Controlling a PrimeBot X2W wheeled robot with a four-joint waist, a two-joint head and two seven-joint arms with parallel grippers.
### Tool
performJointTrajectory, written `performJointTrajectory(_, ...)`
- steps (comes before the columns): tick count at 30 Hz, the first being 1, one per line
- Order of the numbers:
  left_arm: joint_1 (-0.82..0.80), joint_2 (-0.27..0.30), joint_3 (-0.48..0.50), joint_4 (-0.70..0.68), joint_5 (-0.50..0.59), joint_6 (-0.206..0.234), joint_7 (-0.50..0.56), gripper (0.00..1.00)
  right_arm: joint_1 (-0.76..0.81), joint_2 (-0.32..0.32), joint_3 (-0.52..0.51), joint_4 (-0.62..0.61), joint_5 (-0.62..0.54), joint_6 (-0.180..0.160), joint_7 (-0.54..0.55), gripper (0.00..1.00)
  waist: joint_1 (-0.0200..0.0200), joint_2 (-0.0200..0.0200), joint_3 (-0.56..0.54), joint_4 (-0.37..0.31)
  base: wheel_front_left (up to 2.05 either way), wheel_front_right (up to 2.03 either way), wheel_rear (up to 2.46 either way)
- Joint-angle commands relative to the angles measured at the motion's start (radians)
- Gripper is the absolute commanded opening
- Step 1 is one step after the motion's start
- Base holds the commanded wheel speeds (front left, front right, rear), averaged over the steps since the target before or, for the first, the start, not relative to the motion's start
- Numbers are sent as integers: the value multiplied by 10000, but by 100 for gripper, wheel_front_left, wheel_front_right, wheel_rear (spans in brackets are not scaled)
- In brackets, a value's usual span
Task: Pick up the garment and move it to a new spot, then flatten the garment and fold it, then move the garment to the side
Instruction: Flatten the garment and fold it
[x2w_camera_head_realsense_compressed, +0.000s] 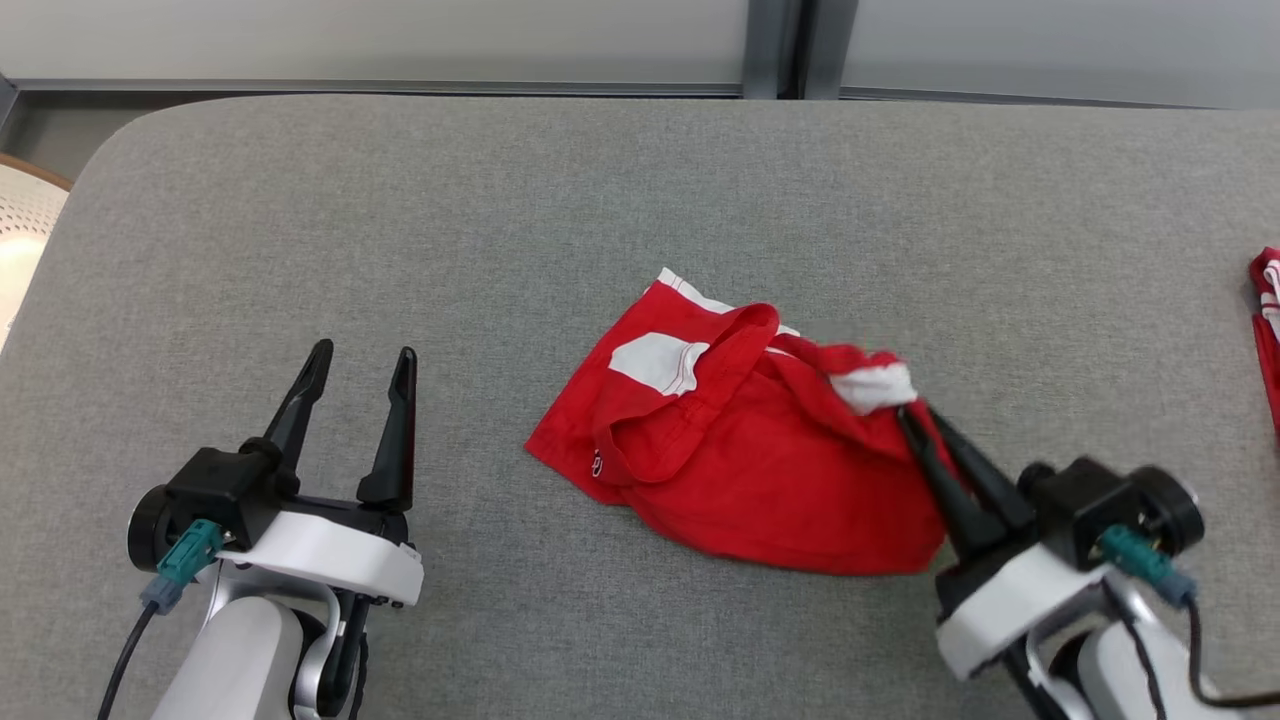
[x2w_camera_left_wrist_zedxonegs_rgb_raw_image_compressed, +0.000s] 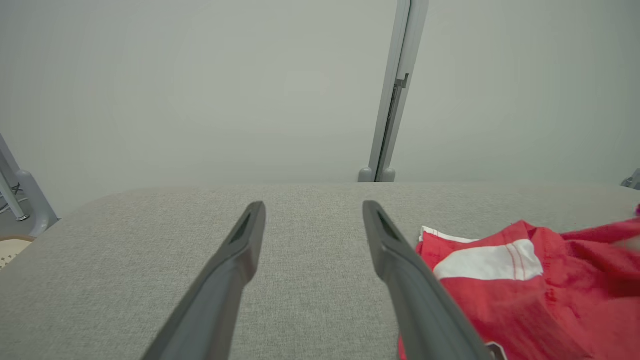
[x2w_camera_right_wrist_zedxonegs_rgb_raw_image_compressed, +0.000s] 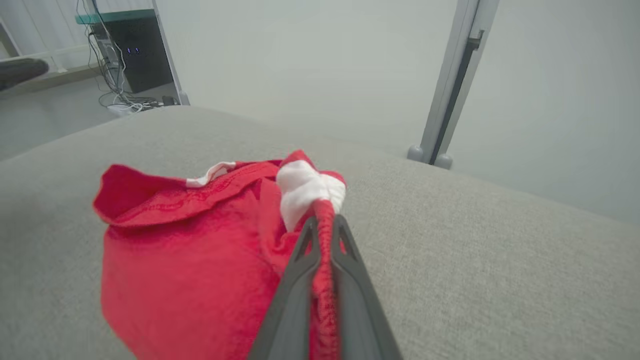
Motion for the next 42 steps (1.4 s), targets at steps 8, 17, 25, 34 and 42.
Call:
performJointTrajectory(8,-211,7,62,1,168,-104,-41,100,2011,182,-9,422,164,-4,484,0,0,0,31,-191,0,0,0)
performJointTrajectory(17,0,-38,110,87,225,-123,-42,100,1862,1026,-921,1004,305,-4,-334,100,0,0,-92,-261,0,0,0)
performJointTrajectory(25,368,21,199,66,280,-10,-41,100,2018,1173,-1718,-260,-266,-4,-753,100,0,0,-575,-350,0,0,0)
performJointTrajectory(34,1173,120,170,-101,214,191,27,100,2464,1324,-3052,-1197,-677,-4,-427,100,0,0,-1511,-505,0,0,0)
performJointTrajectory(42,1548,254,65,-474,240,312,292,100,2791,1478,-3238,-1437,-663,-4,-213,100,0,0,-1705,-581,0,0,0)
